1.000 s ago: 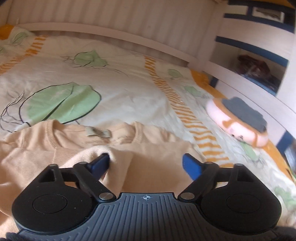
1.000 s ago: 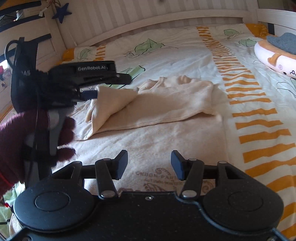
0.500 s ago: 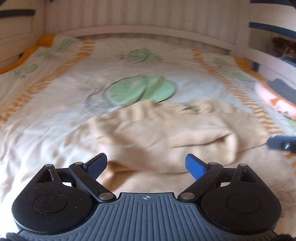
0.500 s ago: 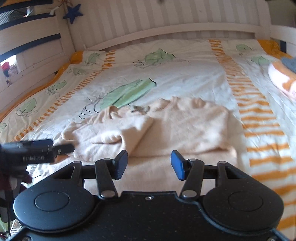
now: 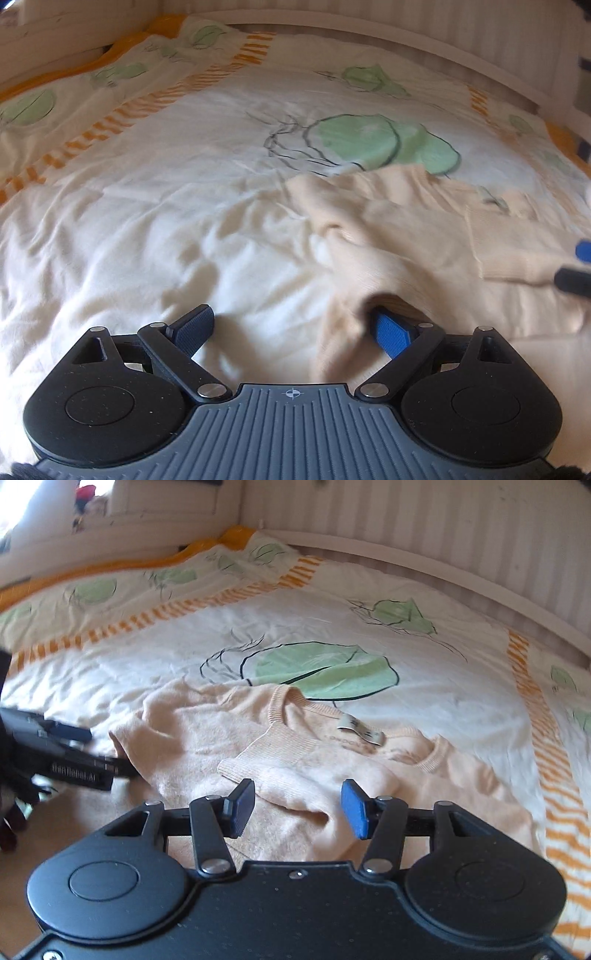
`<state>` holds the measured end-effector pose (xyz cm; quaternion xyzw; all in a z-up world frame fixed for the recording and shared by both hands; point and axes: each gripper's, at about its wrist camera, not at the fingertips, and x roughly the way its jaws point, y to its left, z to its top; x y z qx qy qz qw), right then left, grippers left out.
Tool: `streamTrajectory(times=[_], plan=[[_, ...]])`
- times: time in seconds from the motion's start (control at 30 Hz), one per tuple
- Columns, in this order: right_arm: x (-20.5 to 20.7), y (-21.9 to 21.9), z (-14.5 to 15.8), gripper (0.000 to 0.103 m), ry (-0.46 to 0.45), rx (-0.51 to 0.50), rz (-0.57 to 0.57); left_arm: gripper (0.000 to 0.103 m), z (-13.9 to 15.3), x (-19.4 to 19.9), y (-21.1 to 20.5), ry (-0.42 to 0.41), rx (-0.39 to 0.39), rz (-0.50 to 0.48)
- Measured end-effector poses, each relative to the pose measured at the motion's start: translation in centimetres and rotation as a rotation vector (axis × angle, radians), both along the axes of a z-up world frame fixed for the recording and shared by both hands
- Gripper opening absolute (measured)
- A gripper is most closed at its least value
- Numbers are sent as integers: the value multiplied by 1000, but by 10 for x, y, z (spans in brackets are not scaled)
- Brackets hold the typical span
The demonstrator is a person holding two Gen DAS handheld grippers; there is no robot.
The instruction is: Fold small clothes
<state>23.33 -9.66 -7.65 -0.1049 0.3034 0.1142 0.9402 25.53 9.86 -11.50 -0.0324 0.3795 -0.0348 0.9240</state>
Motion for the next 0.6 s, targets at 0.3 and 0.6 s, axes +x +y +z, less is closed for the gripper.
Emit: streamTrajectory(times=[0.3, 0.6], plan=[[18, 31, -29, 59, 5, -211, 82, 95, -12, -8, 9, -68, -40, 35], [30, -50, -6, 22, -27, -11, -270, 98, -15, -9, 10, -82, -50, 30]])
